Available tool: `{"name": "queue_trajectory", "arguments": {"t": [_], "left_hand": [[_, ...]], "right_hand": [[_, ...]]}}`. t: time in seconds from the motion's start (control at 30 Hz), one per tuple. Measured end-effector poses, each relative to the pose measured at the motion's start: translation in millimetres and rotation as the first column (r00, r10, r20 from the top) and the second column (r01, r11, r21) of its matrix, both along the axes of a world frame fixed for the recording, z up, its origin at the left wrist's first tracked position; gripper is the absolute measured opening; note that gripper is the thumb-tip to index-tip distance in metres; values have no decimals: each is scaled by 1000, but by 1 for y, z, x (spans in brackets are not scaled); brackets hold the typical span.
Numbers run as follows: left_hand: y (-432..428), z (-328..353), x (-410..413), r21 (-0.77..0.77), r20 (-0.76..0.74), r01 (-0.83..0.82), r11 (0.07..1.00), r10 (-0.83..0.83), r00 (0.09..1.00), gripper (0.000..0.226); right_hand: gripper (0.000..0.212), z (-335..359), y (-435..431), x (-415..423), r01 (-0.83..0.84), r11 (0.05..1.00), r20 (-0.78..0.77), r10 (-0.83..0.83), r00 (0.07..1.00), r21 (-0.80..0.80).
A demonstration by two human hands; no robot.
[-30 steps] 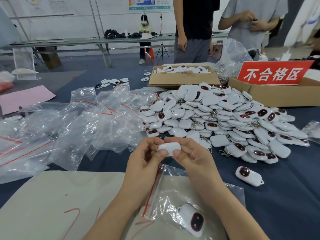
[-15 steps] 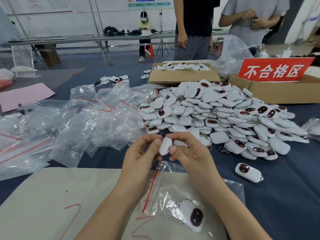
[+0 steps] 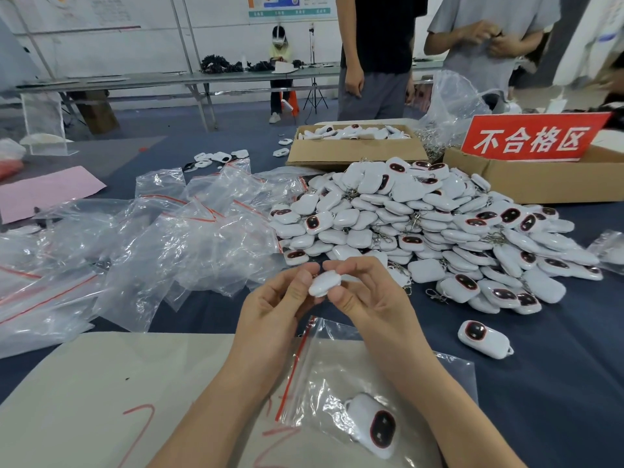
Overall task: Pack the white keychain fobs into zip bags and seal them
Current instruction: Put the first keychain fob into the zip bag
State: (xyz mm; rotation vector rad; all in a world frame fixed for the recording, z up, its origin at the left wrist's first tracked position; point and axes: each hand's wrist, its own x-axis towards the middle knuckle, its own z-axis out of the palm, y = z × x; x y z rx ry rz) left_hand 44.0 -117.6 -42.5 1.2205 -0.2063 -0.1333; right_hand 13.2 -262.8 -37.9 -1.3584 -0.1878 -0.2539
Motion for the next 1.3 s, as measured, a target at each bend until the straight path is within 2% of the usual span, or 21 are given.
{"name": "queue_trajectory", "arguments": {"t": [0.1,0.23,0.3,0.4,0.5,0.7,1.07,1.17,1.3], "left_hand": [[1,1,2,-56,-35,-59,997,57,998,39],[2,2,5,-45,54,-130,991,132,990,39],[3,3,4,24,139,-161,987,156,978,42],[2,2,-1,158,254,-191,969,147,956,48],[1,3,-6,211,318,-214,954,140,938,47],[1,5,-7,210,332,-216,953,139,933,40],[-1,-4,-5,270,298,-198,942,113,948,32],[-3,-7,-3,275,267,-212,938,138,954,34],[-3,-6,-4,317,256,-147,937,65,965,21]], "right_hand": [[27,1,-1,-1,-24,999,-14,25,1000,38],[35,4,-3,-1,-31,997,-82,36,996,70],[34,4,-2,0,-18,999,-119,23,993,49],[19,2,-2,1,93,995,-112,-97,989,-47],[19,1,-4,1,142,983,-109,-154,982,-114],[21,-1,-3,3,206,958,-58,-222,973,-202],[23,1,0,2,247,949,10,-250,968,-198],[29,0,3,2,213,954,-29,-224,974,-209],[39,-2,3,2,254,941,-22,-265,964,-223]]}}
